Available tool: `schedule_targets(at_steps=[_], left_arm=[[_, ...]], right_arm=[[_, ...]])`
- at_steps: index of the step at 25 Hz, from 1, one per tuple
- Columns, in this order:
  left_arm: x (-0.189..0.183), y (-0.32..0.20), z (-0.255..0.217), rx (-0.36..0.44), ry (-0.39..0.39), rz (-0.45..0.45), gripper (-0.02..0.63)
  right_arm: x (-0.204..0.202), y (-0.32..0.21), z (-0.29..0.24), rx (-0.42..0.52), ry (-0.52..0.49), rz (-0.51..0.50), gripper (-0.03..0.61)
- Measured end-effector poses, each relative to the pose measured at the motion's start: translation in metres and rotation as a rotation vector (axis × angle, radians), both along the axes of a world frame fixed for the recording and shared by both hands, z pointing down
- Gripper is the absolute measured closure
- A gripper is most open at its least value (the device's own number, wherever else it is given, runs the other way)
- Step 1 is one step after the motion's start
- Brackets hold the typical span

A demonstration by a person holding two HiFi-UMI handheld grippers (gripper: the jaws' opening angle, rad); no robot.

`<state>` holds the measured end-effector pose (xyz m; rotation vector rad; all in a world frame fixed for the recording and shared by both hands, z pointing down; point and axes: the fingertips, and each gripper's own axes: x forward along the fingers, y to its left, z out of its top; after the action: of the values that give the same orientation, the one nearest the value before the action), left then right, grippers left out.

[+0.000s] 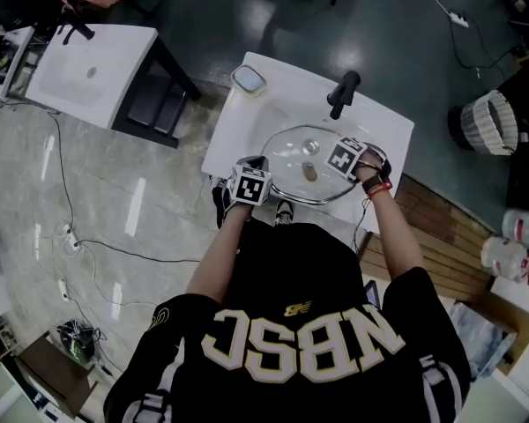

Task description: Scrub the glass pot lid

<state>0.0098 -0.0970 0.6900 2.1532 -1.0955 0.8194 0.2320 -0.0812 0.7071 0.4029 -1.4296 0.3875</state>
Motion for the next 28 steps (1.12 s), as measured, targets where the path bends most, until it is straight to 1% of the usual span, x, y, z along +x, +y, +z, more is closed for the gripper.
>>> schedule_targets(at_steps=[5,9,12,14,17,19,23,28], left_arm=[[0.000,-0.003,0.002,0.014,-0.004,0.003,0.601],[0.001,-0.006,0.004,0.014,-0.004,0.011,0.601],[0.002,-0.005,0.004,0.009,-0.004,0.013,0.601],[0.003,-0.002,0.004,-0.004,-0.007,0.017,0.601],[0.004,-0.002,0.002,-0.009,-0.012,0.026,0.601],[0.004,-0.002,0.002,-0.011,-0.014,0.029,0.600],[0.003,-0.003,0.004,-0.013,-0.021,0.037,0.600],[0.004,0.000,0.004,-0.016,-0.034,0.046,0.600]], right_arm=[[-0.014,0.024,-0.015,-0.035,-0.038,-0.043,0.506],[-0.028,0.042,-0.030,-0.066,-0.104,-0.053,0.506],[-0.035,0.054,-0.039,-0.091,-0.133,-0.051,0.506],[-0.047,0.063,-0.041,-0.113,-0.182,-0.046,0.506],[-0.081,0.078,-0.047,-0.168,-0.314,-0.039,0.506],[-0.097,0.077,-0.050,-0.159,-0.354,-0.060,0.506],[-0.118,0.075,-0.054,-0.146,-0.390,-0.074,0.506],[-0.145,0.072,-0.050,-0.146,-0.468,-0.033,0.506]])
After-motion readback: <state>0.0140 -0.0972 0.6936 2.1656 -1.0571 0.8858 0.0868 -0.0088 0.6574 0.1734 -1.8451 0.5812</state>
